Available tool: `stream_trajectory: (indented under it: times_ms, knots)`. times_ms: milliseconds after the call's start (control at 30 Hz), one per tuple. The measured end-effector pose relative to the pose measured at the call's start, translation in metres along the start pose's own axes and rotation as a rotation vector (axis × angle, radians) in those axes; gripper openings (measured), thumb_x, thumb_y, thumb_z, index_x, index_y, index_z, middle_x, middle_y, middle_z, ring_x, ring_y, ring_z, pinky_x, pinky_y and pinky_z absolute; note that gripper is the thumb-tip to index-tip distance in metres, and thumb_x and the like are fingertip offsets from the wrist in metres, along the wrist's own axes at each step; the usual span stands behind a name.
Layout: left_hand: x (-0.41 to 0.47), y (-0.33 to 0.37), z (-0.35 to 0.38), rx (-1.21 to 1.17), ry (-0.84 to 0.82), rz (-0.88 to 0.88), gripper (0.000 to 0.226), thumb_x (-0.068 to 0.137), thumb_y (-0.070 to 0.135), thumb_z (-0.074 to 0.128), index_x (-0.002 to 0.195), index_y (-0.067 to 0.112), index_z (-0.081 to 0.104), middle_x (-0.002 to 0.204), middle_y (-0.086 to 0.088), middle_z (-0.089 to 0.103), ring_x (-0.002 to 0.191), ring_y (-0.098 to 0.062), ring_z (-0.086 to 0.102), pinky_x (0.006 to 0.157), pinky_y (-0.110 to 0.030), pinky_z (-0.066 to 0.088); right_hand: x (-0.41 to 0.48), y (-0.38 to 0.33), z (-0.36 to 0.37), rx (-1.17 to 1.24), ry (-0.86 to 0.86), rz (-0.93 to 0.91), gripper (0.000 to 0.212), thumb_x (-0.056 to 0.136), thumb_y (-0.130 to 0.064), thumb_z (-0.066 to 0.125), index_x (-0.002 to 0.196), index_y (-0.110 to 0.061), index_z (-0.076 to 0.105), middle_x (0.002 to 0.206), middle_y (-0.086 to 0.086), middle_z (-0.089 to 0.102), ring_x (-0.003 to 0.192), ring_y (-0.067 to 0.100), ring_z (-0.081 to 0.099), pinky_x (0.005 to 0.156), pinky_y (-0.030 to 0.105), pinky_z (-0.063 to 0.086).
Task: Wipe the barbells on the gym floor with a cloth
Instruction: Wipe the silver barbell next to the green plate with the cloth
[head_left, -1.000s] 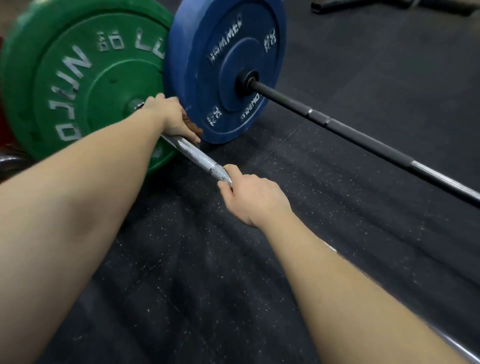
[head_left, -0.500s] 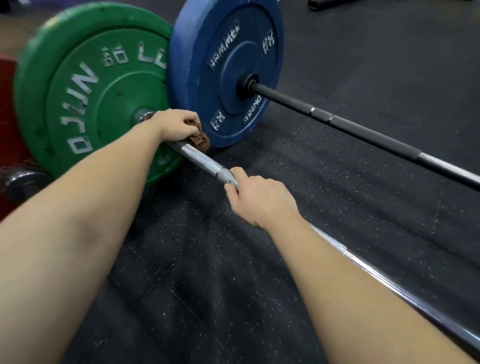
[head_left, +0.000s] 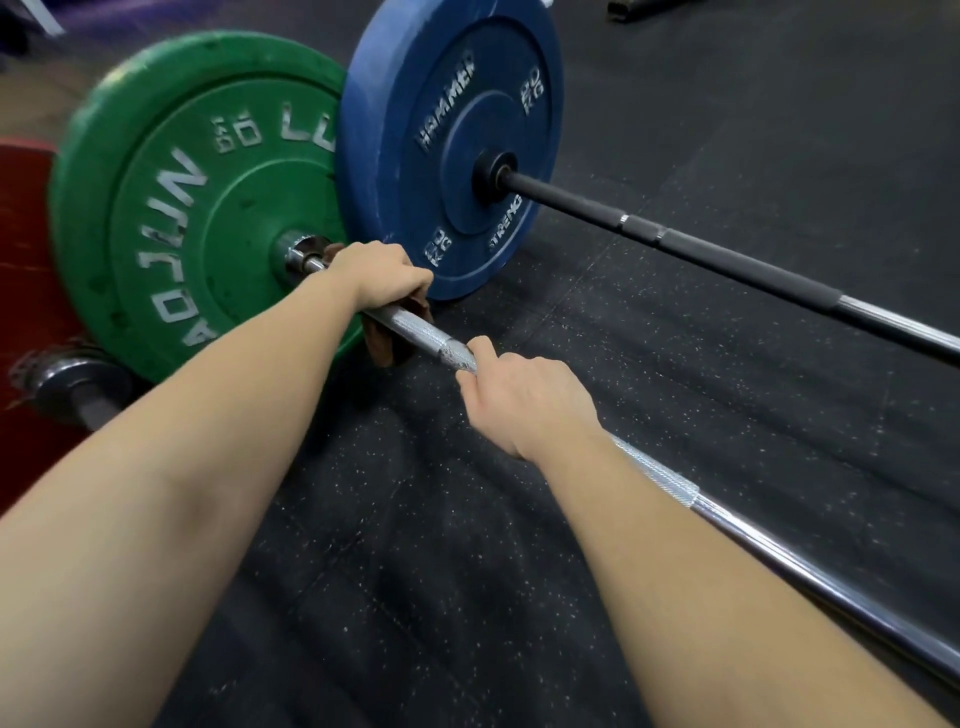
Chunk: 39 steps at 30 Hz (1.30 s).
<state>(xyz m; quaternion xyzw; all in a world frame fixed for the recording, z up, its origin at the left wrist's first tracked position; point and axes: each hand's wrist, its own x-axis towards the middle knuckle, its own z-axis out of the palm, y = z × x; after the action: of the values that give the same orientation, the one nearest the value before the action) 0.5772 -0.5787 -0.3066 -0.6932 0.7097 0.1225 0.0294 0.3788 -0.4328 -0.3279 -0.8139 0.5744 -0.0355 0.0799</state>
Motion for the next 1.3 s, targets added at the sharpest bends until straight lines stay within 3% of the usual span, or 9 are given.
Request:
stream_trajectory:
  times_ms: [267,400,500,633,833,933,1033,1133,1300]
  knots:
    - [-0.021,0.023,0.018,-0.092,0.119,0.151,0.040,0.069,0.052,0.038,0.074,0.031,0.072,0.093,0.000,0.069,0.095,-0.029,0.057,0.080,-0.037,0.037,0.001,-0.001,-0.001,-0.008,-0.007,-0.006,0.030,0.107,-0.043,0.024,0.113,-0.017,0.039,0.094,0.008,0.066,0.066,0.036,0.048,0.063,0.042,0.035]
    - [-0.027,0.018,0.015,-0.140,0.101,0.192,0.027,0.074,0.050,0.039,0.063,0.039,0.061,0.089,0.003,0.065,0.092,-0.026,0.056,0.079,-0.036,0.040,-0.001,-0.002,-0.003,-0.013,-0.016,0.003,0.032,0.108,-0.044,0.023,0.116,-0.018,0.040,0.099,0.009,0.066,0.068,0.035,0.048,0.064,0.042,0.038]
    - [-0.017,0.001,0.007,-0.225,0.064,0.196,0.030,0.078,0.048,0.041,0.063,0.030,0.061,0.081,-0.001,0.065,0.089,-0.029,0.059,0.080,-0.038,0.046,-0.002,-0.001,-0.003,0.002,-0.026,0.013,0.035,0.108,-0.044,0.022,0.122,-0.018,0.041,0.104,0.009,0.066,0.070,0.035,0.047,0.065,0.042,0.038]
    - [-0.001,-0.016,0.002,-0.067,0.115,0.172,0.045,0.084,0.052,0.036,0.075,0.017,0.062,0.080,-0.008,0.066,0.085,-0.036,0.061,0.078,-0.041,0.052,-0.001,-0.001,-0.002,-0.008,-0.026,0.015,0.034,0.108,-0.043,0.022,0.122,-0.018,0.040,0.103,0.010,0.066,0.071,0.035,0.047,0.066,0.042,0.036]
    - [0.011,-0.032,0.002,0.085,0.183,0.076,0.042,0.098,0.051,0.043,0.107,0.025,0.073,0.114,-0.015,0.071,0.107,-0.038,0.061,0.088,-0.041,0.045,0.000,-0.001,-0.003,-0.004,-0.027,0.014,0.033,0.108,-0.043,0.023,0.122,-0.018,0.040,0.096,0.007,0.064,0.068,0.033,0.048,0.064,0.041,0.035]
    - [0.006,-0.020,0.004,0.080,0.129,0.065,0.051,0.084,0.056,0.037,0.097,0.023,0.074,0.106,-0.015,0.071,0.097,-0.037,0.059,0.082,-0.039,0.044,-0.001,-0.001,-0.002,-0.004,-0.014,0.016,0.033,0.108,-0.044,0.023,0.120,-0.018,0.039,0.094,0.006,0.064,0.064,0.032,0.046,0.063,0.041,0.035]
    - [-0.006,-0.009,0.008,0.011,0.163,0.090,0.042,0.090,0.050,0.039,0.082,0.021,0.070,0.097,-0.013,0.069,0.089,-0.034,0.053,0.077,-0.038,0.038,-0.002,-0.001,-0.001,-0.019,0.006,0.021,0.033,0.108,-0.044,0.023,0.119,-0.018,0.040,0.094,0.007,0.065,0.055,0.028,0.039,0.061,0.041,0.033]
    - [-0.021,0.007,0.016,-0.063,0.204,0.131,0.038,0.078,0.049,0.033,0.066,0.026,0.060,0.090,-0.007,0.067,0.093,-0.036,0.057,0.078,-0.040,0.041,-0.001,-0.002,-0.002,-0.024,0.000,0.013,0.034,0.108,-0.043,0.023,0.120,-0.017,0.040,0.097,0.009,0.066,0.058,0.030,0.040,0.062,0.041,0.034]
    - [-0.046,0.039,0.043,-0.186,0.304,0.245,0.034,0.083,0.041,0.037,0.067,0.019,0.058,0.074,0.004,0.063,0.084,-0.027,0.059,0.074,-0.042,0.044,-0.001,-0.002,-0.004,-0.003,-0.007,0.011,0.028,0.107,-0.043,0.024,0.112,-0.019,0.039,0.103,0.009,0.068,0.066,0.034,0.046,0.064,0.042,0.037]
